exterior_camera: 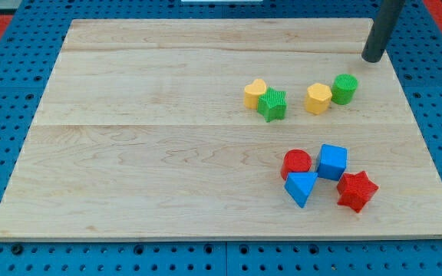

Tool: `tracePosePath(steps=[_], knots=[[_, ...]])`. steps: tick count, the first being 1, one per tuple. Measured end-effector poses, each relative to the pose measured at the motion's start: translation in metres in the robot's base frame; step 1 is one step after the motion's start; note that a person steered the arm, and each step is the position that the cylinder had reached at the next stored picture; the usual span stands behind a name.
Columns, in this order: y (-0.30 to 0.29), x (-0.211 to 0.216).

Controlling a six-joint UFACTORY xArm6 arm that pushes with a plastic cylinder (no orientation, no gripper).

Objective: Push the yellow hexagon top left to the green circle

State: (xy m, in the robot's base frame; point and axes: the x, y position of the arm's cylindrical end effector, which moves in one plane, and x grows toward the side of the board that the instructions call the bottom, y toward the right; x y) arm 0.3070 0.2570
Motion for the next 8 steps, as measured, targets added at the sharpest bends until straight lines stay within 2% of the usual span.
tracePosePath(steps=[3, 5, 6, 7, 8], knots=[[0.023, 0.009], [0.012, 0.078], [-0.042, 0.114], [-0.12, 0.127], [-0.115, 0.1]])
